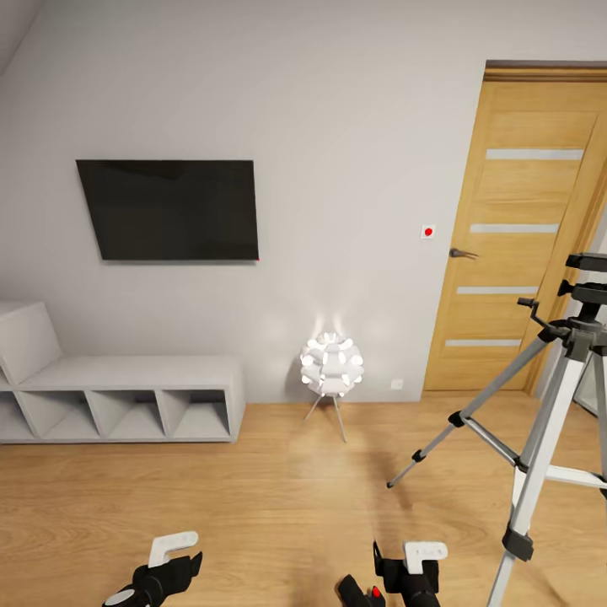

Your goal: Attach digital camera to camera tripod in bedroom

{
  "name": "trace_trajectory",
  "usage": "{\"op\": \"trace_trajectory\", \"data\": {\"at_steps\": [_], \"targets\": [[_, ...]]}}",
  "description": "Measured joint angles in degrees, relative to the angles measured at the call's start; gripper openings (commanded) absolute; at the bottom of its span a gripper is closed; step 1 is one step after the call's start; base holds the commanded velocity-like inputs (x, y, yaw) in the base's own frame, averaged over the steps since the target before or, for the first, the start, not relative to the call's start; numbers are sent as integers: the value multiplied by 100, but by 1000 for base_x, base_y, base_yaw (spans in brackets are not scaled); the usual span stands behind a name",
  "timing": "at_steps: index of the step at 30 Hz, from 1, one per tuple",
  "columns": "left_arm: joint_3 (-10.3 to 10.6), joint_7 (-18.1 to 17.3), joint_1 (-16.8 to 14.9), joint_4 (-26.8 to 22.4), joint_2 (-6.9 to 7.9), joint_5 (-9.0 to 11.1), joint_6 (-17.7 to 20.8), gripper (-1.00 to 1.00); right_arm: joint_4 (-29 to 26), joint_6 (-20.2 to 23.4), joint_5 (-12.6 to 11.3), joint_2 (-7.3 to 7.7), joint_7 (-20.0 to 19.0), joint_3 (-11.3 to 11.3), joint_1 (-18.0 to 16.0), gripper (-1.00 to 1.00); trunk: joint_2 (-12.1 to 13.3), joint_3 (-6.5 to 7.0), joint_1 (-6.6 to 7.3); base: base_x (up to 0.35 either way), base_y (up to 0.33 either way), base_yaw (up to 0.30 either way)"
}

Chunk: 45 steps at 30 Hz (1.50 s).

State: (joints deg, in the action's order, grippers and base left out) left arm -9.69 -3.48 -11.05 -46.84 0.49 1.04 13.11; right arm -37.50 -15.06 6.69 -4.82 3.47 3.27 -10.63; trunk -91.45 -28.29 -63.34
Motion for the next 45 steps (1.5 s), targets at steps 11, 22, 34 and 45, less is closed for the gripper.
{"op": "trace_trajectory", "data": {"at_steps": [11, 22, 34, 45], "targets": [[345, -3, 0, 8, -75, -3, -25, 100, 62, 14, -1, 11, 7, 66, 2, 100, -441, -198, -242, 0, 0, 0], [366, -34, 0, -5, -7, -15, -94, 100, 65, 21, 0, 103, 10, 72, 2, 100, -883, -395, -483, 0, 0, 0], [349, 13, 0, -1598, -68, 0, 516, 100, -366, 61, 15, 105, 39, 74, -2, 100, -1364, -610, -747, 0, 0, 0], [390, -3, -6, -2050, -115, 8, 2206, 100, -2062, 1799, -20, 32, 231, 86, -21, 100, -1805, -808, -989, 0, 0, 0]]}}
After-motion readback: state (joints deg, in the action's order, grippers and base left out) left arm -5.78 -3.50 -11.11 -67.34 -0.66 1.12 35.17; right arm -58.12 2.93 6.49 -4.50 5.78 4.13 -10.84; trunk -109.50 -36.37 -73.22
